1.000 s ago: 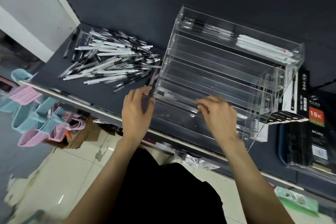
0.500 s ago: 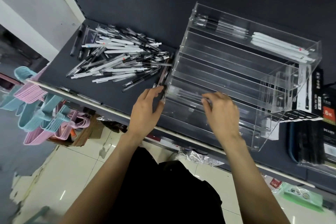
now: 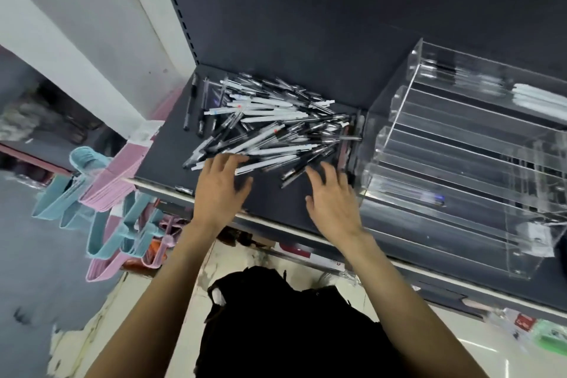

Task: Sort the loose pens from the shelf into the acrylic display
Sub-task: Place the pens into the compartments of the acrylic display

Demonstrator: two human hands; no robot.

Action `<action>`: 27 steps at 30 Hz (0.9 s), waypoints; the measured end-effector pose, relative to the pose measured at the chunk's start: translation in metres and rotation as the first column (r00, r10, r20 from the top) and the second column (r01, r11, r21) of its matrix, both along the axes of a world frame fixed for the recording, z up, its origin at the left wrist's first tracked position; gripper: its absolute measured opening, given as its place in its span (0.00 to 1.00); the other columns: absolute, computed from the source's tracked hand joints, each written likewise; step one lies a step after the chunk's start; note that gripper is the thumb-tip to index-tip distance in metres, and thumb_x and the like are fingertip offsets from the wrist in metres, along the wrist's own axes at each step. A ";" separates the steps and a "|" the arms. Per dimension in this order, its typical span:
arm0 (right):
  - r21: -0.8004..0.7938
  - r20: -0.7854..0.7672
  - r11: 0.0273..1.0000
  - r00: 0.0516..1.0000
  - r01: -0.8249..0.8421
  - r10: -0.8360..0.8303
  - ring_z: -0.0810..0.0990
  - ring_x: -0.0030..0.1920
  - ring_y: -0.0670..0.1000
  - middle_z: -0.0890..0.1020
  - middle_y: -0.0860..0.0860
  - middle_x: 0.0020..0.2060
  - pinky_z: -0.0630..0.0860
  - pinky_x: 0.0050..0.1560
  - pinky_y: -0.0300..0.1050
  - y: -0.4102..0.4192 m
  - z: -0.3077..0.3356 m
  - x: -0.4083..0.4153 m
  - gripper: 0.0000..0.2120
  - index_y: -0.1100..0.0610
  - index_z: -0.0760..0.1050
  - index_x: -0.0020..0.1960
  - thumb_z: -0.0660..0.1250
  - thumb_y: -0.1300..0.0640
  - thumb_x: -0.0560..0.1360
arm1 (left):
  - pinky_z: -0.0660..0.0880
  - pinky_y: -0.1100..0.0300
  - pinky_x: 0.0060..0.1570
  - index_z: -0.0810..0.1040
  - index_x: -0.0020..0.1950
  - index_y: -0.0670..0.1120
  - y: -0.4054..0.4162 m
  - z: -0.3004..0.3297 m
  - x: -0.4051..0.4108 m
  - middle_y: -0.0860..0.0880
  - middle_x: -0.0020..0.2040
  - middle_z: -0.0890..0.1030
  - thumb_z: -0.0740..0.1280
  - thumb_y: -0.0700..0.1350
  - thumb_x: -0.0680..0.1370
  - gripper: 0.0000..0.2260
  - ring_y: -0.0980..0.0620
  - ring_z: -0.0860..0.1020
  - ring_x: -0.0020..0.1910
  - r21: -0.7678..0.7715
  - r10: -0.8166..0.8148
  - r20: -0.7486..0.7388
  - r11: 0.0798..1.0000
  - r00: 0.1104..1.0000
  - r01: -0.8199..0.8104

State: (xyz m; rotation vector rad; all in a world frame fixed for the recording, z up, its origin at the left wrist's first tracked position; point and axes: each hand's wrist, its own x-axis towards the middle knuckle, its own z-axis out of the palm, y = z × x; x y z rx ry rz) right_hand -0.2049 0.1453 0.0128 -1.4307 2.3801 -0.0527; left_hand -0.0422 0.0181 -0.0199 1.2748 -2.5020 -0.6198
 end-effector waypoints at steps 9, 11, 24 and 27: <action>0.124 -0.115 0.914 0.920 0.387 -0.374 0.68 0.62 0.63 0.66 0.63 0.64 0.71 0.59 0.55 -0.026 -0.014 -0.003 0.22 0.61 0.60 0.70 0.59 0.53 0.80 | 0.75 0.54 0.47 0.73 0.63 0.47 -0.023 -0.002 -0.027 0.47 0.60 0.73 0.64 0.45 0.79 0.13 0.47 0.73 0.60 0.062 -0.281 0.218 0.960 0.935 0.274; 0.082 -0.062 0.897 0.900 0.435 -0.431 0.70 0.61 0.62 0.67 0.62 0.63 0.73 0.56 0.53 -0.032 -0.014 -0.005 0.21 0.63 0.62 0.68 0.60 0.55 0.80 | 0.76 0.54 0.46 0.73 0.62 0.47 -0.022 -0.002 -0.028 0.48 0.59 0.74 0.64 0.44 0.79 0.12 0.46 0.75 0.57 0.084 -0.312 0.214 0.950 0.926 0.300; 0.059 0.169 0.759 0.743 0.648 -0.648 0.78 0.54 0.64 0.79 0.62 0.53 0.74 0.50 0.52 -0.038 -0.011 -0.014 0.25 0.64 0.62 0.59 0.71 0.54 0.73 | 0.68 0.54 0.44 0.72 0.57 0.42 -0.027 0.001 -0.027 0.45 0.50 0.76 0.58 0.45 0.81 0.09 0.44 0.77 0.47 0.335 -0.285 0.042 0.907 0.957 0.255; 0.068 0.197 0.737 0.715 0.673 -0.671 0.78 0.55 0.64 0.79 0.62 0.53 0.75 0.52 0.52 -0.031 -0.016 -0.012 0.28 0.65 0.63 0.58 0.73 0.52 0.71 | 0.64 0.55 0.38 0.72 0.55 0.43 -0.021 0.007 -0.022 0.49 0.37 0.75 0.55 0.49 0.83 0.12 0.48 0.73 0.36 0.436 -0.184 -0.061 0.879 0.981 0.192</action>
